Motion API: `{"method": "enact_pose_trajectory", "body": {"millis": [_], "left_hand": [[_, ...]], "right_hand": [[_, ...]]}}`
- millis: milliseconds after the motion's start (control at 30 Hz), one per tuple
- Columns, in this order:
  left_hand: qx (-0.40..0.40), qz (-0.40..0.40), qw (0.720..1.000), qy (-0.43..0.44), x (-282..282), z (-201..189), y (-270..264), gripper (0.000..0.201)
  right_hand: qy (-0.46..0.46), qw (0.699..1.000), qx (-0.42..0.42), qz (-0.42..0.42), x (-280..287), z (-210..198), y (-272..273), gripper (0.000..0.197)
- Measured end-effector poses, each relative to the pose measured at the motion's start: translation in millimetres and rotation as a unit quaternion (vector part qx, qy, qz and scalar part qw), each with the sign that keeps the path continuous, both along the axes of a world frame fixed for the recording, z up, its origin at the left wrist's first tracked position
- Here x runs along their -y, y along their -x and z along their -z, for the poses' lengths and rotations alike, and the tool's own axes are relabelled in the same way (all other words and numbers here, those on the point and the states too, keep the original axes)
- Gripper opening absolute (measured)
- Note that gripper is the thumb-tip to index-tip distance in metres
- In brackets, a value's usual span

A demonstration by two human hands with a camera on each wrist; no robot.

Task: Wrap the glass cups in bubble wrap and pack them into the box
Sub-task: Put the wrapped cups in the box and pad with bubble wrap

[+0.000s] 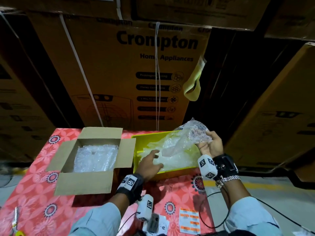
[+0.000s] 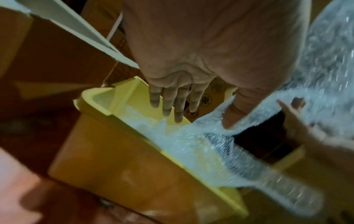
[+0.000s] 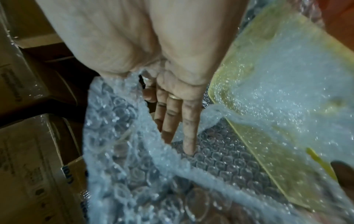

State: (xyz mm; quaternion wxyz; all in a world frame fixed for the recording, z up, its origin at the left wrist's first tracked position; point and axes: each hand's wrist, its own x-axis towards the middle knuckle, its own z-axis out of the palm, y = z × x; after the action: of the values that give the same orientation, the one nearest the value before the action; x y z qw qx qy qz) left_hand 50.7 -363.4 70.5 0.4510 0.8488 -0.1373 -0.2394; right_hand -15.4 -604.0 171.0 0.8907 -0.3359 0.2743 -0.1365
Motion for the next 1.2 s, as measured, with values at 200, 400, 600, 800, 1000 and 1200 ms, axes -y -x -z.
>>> {"method": "enact_pose_trajectory", "body": {"millis": [200,400,600,800,1000,1200], "left_hand": [[-0.472,-0.131,0.778,0.393,-2.4,-28.4,-2.5,0.058],[-0.348,-0.084,0.844,0.4,-13.8,-50.1,-6.5,0.09],[-0.082,-0.169,0.923,0.335,-59.8,-55.8,-15.6,0.099],[0.073,-0.128,0.935,0.322,-162.3,-70.3,2.1,0.111],[0.028,-0.115,0.915,0.385,-248.2,-68.3,-17.3,0.081],[0.041,-0.161,0.934,0.315,-291.9,-74.9,-77.3,0.012]], "right_hand": [[-0.045,0.995,0.075,-0.042,-14.9,4.0,2.5,0.039],[0.075,0.991,0.025,-0.11,-36.4,12.2,21.8,0.024],[0.241,0.969,-0.016,-0.054,-53.1,22.0,15.2,0.011],[0.401,0.916,0.017,-0.027,-101.0,3.1,-16.1,0.019],[0.457,0.88,0.042,-0.124,-164.1,-18.0,-79.8,0.028],[0.452,0.867,-0.02,-0.21,-210.5,-20.0,-131.4,0.026]]}}
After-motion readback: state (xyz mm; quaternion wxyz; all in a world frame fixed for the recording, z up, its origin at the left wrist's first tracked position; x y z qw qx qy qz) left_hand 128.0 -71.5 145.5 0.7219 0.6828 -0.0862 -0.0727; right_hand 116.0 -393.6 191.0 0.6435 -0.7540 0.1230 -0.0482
